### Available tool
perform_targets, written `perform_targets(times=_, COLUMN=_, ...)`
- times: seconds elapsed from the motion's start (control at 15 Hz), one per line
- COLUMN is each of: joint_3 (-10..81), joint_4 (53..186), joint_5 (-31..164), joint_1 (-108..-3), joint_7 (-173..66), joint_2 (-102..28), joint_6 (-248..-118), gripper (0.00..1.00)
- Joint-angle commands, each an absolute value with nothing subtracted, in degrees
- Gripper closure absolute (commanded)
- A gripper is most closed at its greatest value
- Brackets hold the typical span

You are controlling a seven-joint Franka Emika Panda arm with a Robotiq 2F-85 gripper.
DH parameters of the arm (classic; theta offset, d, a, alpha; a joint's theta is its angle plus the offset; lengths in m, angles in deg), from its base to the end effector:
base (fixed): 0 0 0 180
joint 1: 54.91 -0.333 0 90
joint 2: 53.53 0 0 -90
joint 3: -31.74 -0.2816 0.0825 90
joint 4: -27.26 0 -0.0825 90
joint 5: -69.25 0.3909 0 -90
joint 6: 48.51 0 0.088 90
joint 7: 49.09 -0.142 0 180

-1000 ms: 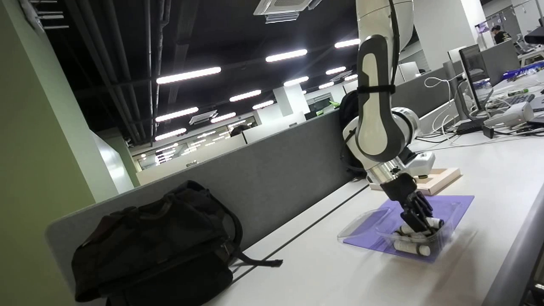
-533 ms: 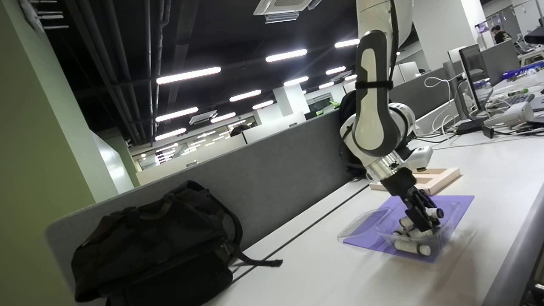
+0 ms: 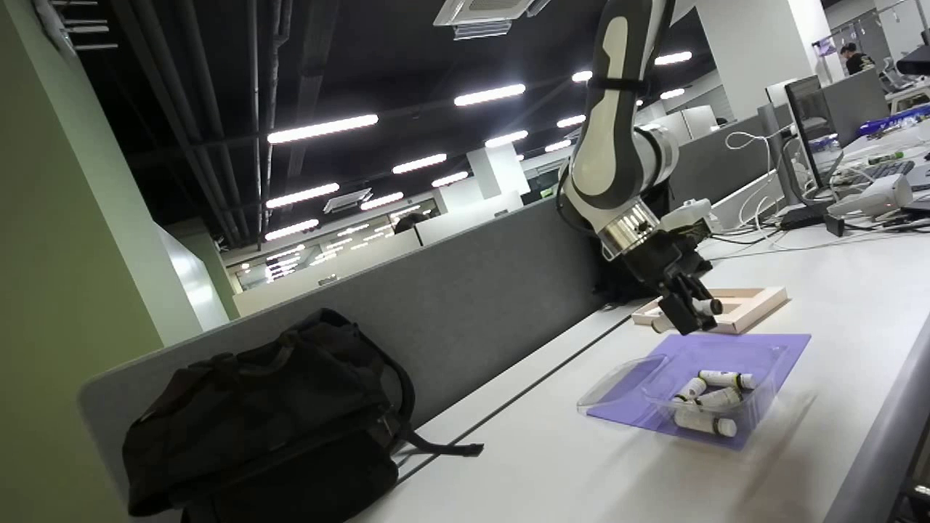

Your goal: Take some bottles out of the box and put them on the mat

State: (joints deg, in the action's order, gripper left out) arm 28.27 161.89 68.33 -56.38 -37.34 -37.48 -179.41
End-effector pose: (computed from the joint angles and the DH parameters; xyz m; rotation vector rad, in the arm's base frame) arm 0.4535 0.0409 0.1172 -3.0332 -0.4654 0.5325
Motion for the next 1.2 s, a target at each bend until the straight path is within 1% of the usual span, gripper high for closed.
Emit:
perform_targets(times=0.0, joint_3=30.2, joint_4=161.9, joint_5=67.7, joint_1=-54.5, joint_7=-38.2, joint_2=-41.9, joint_6=-179.7, gripper=1.0)
perform_targets(times=0.27, joint_3=34.5, joint_4=162.6, joint_5=65.4, joint_1=-51.6, joint_7=-39.6, joint_2=-42.3, joint_6=-182.4, gripper=1.0)
perform_targets(times=0.47, joint_3=37.4, joint_4=163.4, joint_5=64.1, joint_1=-49.2, joint_7=-39.6, joint_2=-39.7, joint_6=-188.1, gripper=1.0)
perform_targets(times=0.73, joint_3=40.2, joint_4=163.6, joint_5=62.3, joint_1=-47.5, joint_7=-41.4, joint_2=-31.5, joint_6=-197.7, gripper=1.0)
perform_targets(times=1.13, joint_3=41.4, joint_4=162.8, joint_5=61.6, joint_1=-49.2, joint_7=-43.4, joint_2=-21.7, joint_6=-205.0, gripper=1.0)
